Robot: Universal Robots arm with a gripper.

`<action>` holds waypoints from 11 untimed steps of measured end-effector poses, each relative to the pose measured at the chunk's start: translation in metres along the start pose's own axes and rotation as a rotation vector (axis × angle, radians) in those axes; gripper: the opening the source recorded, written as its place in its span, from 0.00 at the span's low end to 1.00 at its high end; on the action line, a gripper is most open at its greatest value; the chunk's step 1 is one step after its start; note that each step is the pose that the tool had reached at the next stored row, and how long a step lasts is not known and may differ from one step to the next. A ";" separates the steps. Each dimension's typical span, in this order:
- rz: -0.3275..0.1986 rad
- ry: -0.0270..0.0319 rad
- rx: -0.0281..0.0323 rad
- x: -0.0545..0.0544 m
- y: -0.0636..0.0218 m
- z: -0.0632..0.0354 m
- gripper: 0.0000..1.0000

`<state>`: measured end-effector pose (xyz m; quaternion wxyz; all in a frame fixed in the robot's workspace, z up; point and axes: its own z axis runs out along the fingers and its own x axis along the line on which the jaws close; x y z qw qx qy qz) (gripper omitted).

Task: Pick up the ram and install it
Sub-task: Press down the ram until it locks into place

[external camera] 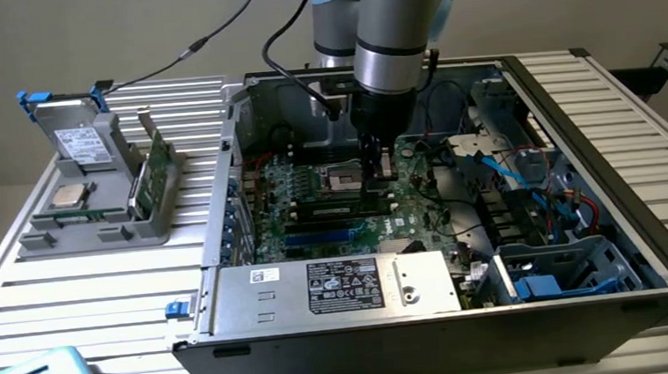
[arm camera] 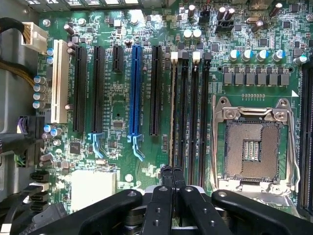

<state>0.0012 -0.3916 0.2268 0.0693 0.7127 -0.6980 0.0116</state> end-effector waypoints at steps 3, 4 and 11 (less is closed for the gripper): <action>0.000 -0.0002 0.0000 0.000 -0.0001 0.0011 0.11; 0.000 0.0000 0.0000 0.000 -0.0001 0.0012 0.11; 0.000 -0.0018 0.0004 0.000 0.0008 -0.0007 0.11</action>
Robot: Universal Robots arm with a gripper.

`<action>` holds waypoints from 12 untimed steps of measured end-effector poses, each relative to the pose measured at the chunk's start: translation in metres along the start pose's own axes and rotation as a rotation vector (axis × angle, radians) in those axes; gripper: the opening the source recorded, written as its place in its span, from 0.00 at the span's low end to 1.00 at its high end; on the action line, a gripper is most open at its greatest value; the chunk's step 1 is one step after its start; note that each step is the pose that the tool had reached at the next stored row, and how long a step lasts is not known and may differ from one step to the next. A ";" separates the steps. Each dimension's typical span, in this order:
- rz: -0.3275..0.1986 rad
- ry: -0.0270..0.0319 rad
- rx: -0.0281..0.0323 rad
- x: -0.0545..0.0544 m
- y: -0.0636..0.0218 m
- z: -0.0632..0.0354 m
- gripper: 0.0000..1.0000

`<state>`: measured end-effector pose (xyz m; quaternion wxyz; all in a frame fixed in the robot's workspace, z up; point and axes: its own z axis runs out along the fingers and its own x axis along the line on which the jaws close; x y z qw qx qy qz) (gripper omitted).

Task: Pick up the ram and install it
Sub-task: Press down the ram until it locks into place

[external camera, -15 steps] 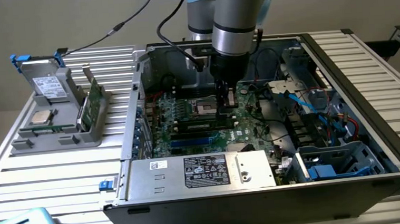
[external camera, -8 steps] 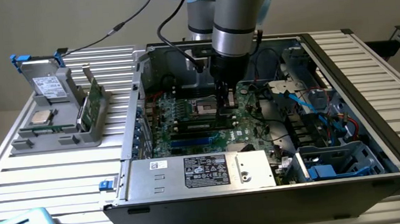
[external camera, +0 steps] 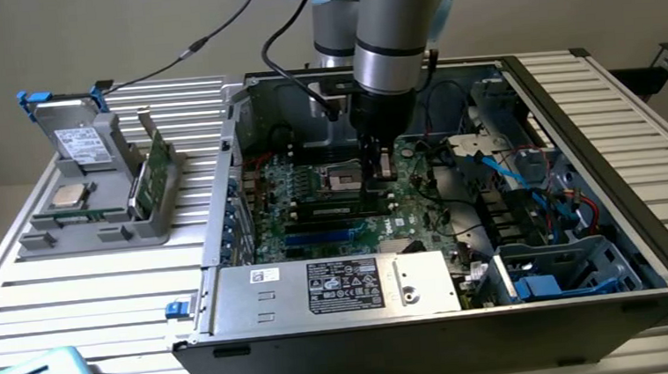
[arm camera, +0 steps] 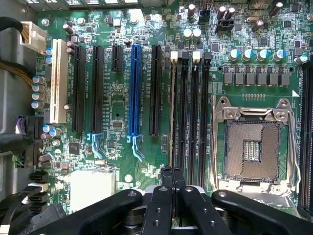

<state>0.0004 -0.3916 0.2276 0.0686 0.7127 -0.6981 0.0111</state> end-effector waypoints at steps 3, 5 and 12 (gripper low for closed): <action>0.000 0.0004 -0.0003 0.001 0.0031 -0.0028 0.11; 0.000 -0.0012 -0.0002 0.002 0.0065 -0.0028 0.11; -0.001 -0.0048 -0.0001 0.003 0.0212 -0.0015 0.11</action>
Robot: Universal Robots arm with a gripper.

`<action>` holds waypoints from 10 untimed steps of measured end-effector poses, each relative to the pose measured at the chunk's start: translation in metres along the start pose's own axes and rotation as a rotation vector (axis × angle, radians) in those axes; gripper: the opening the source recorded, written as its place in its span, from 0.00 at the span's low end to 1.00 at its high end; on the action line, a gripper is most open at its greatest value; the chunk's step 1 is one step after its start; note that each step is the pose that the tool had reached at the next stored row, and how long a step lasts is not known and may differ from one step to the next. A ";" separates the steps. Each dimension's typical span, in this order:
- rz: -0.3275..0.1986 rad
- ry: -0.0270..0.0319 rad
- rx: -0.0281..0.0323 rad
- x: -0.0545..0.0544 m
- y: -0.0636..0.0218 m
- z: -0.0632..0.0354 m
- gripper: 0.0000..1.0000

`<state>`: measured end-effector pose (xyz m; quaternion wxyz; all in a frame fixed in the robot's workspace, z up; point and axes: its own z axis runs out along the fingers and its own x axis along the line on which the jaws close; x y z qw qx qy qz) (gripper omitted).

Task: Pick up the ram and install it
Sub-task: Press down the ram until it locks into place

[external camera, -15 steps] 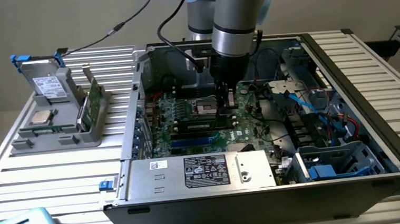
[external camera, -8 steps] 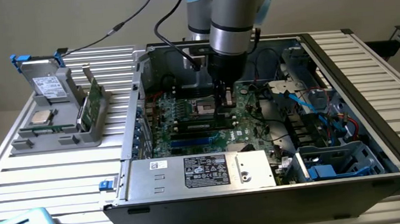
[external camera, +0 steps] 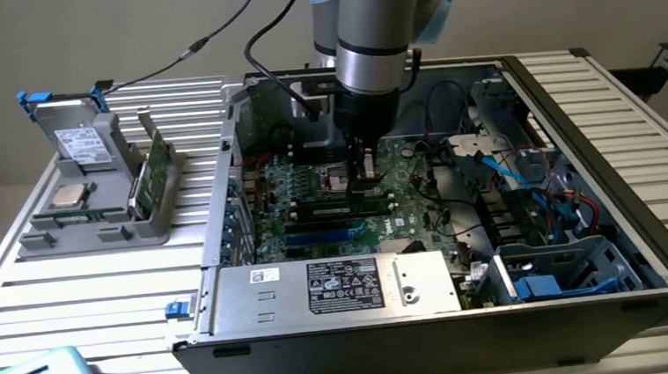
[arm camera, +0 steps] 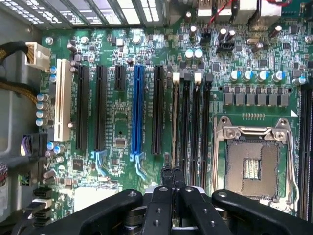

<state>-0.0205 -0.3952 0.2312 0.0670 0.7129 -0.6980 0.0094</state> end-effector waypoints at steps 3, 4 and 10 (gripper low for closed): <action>0.000 -0.0006 0.0000 0.001 0.0062 0.0006 0.11; 0.000 -0.0007 0.0000 0.001 0.0080 0.0008 0.11; 0.000 -0.0038 0.0001 0.001 0.0199 0.0009 0.11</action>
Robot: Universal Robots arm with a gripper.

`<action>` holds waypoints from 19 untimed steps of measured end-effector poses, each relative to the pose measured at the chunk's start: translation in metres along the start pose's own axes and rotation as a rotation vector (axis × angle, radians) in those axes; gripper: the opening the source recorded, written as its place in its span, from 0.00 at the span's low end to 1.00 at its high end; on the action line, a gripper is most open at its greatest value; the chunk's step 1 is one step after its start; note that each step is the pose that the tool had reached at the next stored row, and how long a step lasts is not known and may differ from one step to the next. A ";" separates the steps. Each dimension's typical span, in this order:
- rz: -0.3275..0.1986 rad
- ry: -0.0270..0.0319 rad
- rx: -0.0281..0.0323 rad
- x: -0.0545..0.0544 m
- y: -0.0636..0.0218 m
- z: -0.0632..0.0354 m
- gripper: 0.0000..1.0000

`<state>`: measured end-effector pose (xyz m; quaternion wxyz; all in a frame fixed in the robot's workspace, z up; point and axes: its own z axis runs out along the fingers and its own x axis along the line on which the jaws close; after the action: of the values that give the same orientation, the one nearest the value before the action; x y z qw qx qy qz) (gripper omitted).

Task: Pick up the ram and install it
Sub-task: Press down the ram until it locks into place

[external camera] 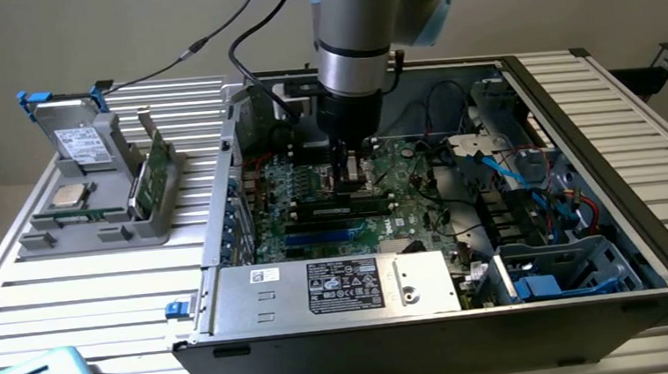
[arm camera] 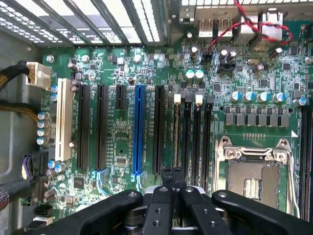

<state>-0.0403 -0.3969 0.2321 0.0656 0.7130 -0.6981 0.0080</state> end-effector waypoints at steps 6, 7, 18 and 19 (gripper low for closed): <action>0.000 -0.0015 0.0000 0.000 0.0067 0.0002 0.11; 0.000 -0.0018 0.0001 0.000 0.0071 0.0000 0.11; 0.000 -0.0076 0.0003 0.000 0.0150 0.0015 0.11; -0.001 -0.0075 0.0003 0.000 0.0150 0.0018 0.11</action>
<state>-0.0554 -0.3970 0.2315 0.0629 0.7132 -0.6981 0.0054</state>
